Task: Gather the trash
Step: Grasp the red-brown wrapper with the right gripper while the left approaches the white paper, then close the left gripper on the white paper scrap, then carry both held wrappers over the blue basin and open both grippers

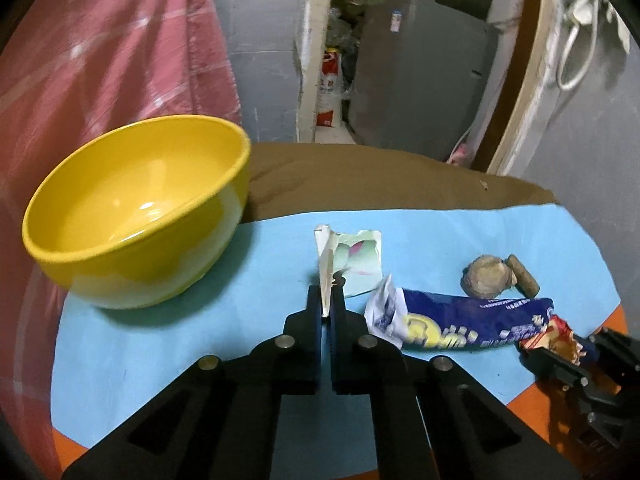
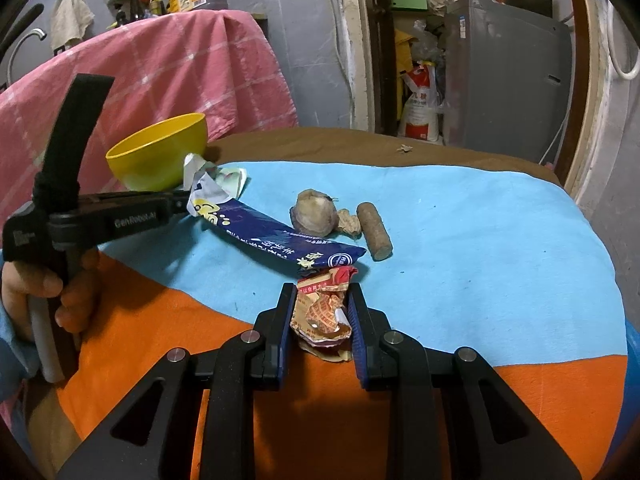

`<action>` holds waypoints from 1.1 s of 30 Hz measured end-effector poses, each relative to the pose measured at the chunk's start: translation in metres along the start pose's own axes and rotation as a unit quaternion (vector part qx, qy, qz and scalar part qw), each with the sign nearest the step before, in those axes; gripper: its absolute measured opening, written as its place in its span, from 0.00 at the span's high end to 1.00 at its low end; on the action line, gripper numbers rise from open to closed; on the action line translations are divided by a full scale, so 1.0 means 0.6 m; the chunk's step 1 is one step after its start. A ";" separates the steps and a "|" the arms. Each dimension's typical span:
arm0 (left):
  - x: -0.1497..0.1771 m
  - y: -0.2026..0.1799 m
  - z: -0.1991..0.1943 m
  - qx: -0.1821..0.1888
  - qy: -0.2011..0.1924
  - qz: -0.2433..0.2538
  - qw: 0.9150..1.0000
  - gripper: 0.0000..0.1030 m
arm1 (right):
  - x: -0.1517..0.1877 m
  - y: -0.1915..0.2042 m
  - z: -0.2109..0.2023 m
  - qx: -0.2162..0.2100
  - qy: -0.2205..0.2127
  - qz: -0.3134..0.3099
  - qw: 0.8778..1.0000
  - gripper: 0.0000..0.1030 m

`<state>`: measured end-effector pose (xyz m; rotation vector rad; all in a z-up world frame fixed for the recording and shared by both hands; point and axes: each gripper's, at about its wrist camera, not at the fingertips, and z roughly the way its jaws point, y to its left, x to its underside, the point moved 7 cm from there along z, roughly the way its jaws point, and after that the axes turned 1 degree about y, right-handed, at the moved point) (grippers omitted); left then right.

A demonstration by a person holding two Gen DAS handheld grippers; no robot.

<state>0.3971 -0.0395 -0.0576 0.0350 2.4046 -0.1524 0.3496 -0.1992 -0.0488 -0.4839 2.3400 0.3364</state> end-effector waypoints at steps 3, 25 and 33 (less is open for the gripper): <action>-0.001 0.007 -0.007 0.001 -0.005 -0.008 1.000 0.99 | 0.003 0.002 -0.002 -0.001 -0.002 -0.002 1.000 0.79; 0.075 -0.012 -0.168 -0.006 -0.126 -0.006 0.992 0.99 | 0.036 0.005 -0.077 -0.017 -0.079 -0.006 0.997 0.80; 0.070 -0.084 -0.214 0.013 -0.189 0.030 0.981 0.99 | 0.013 -0.009 -0.169 0.012 -0.202 -0.013 0.979 0.80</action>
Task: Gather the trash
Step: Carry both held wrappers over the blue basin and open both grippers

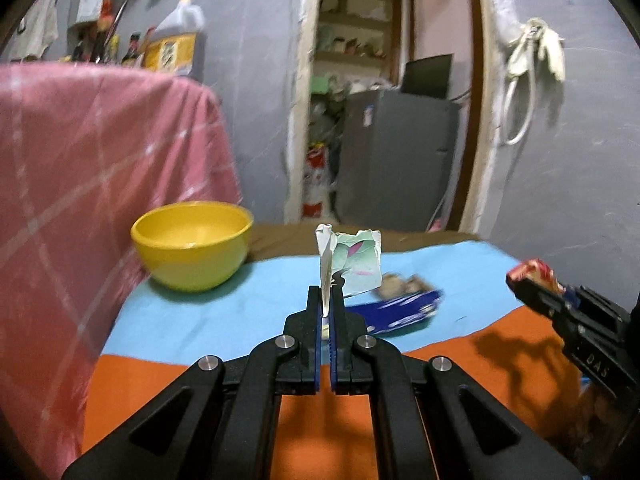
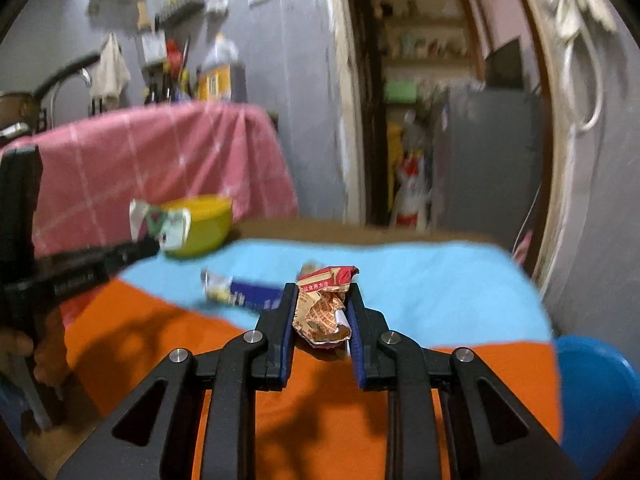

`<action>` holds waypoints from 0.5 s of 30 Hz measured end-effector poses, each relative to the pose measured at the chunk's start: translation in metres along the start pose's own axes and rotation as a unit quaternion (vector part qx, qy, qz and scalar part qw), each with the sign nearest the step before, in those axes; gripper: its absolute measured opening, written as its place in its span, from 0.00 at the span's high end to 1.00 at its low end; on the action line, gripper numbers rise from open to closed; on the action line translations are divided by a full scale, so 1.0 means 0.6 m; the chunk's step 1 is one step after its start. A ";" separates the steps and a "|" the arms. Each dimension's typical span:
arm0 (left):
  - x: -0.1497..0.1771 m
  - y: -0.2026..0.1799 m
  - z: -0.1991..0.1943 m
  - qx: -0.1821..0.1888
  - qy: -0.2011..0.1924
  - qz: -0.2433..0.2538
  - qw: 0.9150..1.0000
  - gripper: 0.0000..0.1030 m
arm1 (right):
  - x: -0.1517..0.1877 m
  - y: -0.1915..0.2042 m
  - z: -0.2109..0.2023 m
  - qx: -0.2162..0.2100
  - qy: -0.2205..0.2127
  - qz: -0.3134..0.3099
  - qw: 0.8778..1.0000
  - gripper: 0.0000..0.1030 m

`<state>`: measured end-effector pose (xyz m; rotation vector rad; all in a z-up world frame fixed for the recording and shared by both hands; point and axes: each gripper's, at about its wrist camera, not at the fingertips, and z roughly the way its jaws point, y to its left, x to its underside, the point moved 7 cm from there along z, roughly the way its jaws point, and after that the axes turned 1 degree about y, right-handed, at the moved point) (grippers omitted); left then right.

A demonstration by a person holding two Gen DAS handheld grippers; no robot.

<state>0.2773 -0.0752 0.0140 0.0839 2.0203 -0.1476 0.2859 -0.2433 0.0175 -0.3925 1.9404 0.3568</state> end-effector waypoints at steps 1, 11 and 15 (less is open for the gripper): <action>-0.007 -0.016 -0.001 0.009 -0.007 0.003 1.000 0.99 | -0.008 -0.007 -0.013 0.005 -0.017 -0.001 1.000 0.80; -0.063 -0.167 -0.019 0.088 -0.063 0.035 0.993 0.99 | -0.062 -0.091 -0.141 0.100 -0.158 0.007 0.982 0.80; -0.073 -0.237 -0.011 0.124 -0.065 0.045 0.989 0.99 | -0.065 -0.139 -0.186 0.150 -0.185 0.021 0.971 0.80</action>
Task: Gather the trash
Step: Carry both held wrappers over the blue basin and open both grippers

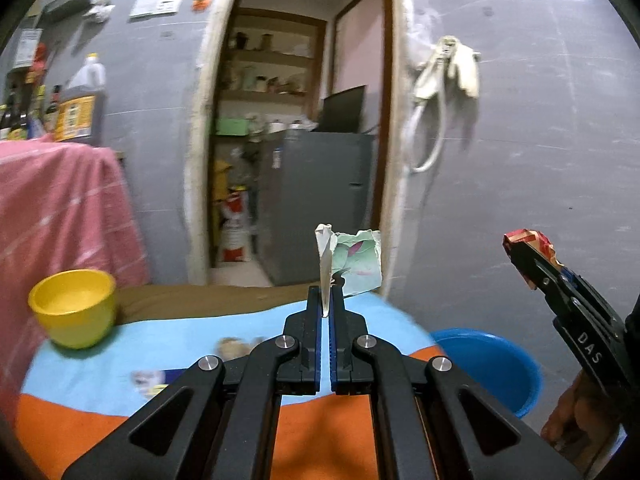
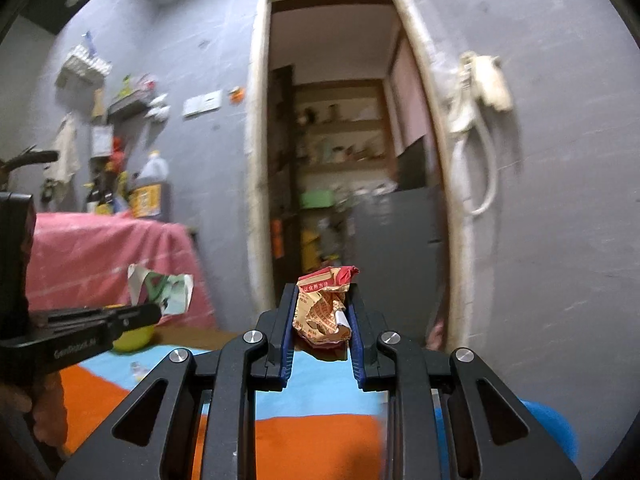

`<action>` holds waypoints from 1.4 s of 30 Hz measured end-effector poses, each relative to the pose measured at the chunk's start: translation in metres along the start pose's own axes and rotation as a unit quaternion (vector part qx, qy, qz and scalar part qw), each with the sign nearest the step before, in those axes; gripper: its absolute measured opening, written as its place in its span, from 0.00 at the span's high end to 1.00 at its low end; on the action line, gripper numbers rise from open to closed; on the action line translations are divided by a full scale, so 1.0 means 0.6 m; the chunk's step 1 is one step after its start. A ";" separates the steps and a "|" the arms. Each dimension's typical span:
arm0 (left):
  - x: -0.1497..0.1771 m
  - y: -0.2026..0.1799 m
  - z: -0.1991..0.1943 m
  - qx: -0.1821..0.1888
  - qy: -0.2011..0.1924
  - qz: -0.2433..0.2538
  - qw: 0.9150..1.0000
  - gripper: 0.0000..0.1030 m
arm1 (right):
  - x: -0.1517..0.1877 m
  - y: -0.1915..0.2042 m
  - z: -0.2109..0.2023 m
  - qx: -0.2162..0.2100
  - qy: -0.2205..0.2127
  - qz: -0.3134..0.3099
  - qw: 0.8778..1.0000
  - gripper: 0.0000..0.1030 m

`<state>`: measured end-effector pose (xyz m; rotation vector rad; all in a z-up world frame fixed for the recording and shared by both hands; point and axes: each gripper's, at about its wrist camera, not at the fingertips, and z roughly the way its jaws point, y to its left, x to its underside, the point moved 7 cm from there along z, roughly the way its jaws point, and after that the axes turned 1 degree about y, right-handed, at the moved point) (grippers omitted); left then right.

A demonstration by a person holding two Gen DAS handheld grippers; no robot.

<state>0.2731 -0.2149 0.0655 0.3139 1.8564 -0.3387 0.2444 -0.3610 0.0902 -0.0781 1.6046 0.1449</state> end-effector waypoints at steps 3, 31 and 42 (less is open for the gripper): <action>-0.004 -0.048 0.018 0.025 0.001 0.005 1.000 0.99 | -0.003 -0.044 -0.014 0.039 -0.006 0.007 0.999 0.80; 0.125 -0.257 0.252 0.140 0.264 0.000 0.954 0.91 | 0.154 -0.302 -0.013 0.171 0.194 0.215 0.942 0.61; 0.097 -0.199 0.210 0.093 0.200 -0.024 0.975 0.50 | 0.129 -0.295 -0.017 0.176 0.163 0.197 0.951 0.40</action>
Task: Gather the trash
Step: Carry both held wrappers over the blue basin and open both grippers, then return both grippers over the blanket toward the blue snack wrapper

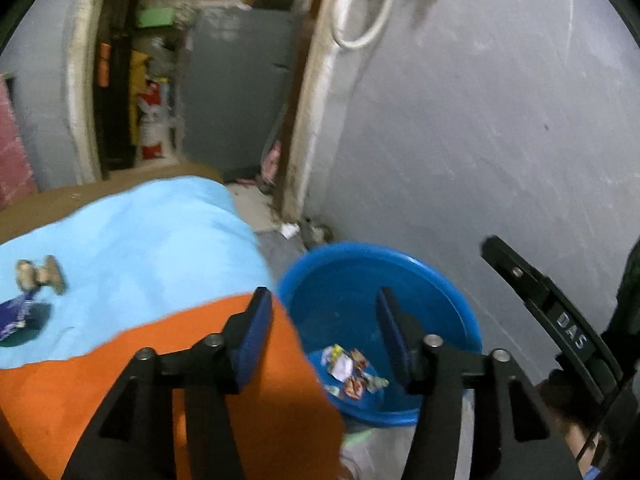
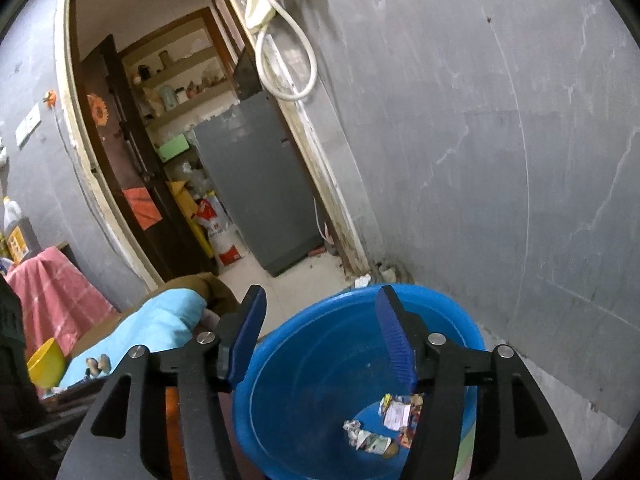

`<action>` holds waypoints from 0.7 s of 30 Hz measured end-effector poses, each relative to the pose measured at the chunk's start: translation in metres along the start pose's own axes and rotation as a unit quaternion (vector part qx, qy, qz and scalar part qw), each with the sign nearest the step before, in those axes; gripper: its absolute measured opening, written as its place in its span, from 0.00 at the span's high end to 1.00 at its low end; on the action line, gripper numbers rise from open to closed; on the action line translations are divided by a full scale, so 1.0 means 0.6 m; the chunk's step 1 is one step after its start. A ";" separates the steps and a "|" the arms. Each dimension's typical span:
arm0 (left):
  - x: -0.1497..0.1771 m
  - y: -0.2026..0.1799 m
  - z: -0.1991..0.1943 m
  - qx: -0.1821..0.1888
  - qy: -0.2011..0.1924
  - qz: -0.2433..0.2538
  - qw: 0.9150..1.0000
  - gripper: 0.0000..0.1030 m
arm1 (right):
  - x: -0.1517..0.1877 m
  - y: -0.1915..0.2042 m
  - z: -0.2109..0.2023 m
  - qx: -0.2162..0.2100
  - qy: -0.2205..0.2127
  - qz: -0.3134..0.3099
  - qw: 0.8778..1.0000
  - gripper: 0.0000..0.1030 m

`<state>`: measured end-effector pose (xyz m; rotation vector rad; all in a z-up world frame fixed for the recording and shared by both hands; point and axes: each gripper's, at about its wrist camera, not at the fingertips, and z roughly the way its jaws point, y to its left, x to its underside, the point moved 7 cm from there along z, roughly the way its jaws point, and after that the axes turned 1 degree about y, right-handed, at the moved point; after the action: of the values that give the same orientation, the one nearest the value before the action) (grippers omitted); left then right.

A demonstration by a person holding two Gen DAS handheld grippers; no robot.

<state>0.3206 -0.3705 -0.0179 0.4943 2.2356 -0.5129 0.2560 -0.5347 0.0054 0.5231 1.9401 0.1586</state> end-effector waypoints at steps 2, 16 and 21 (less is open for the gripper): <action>-0.005 0.016 -0.016 -0.010 -0.013 -0.009 1.000 0.46 | -0.005 0.006 -0.004 0.001 -0.012 -0.007 1.000 0.28; -0.034 0.149 -0.187 -0.111 -0.156 -0.059 0.980 0.04 | -0.019 0.112 -0.041 -0.047 -0.092 -0.075 0.992 0.00; -0.025 0.196 -0.236 -0.148 -0.191 -0.066 0.968 0.03 | -0.017 0.169 -0.055 -0.075 -0.123 -0.106 0.984 0.00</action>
<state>0.3033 -0.2023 0.0574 0.0817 1.9315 -0.3012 0.2586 -0.4444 0.0624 0.2223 1.7128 0.0965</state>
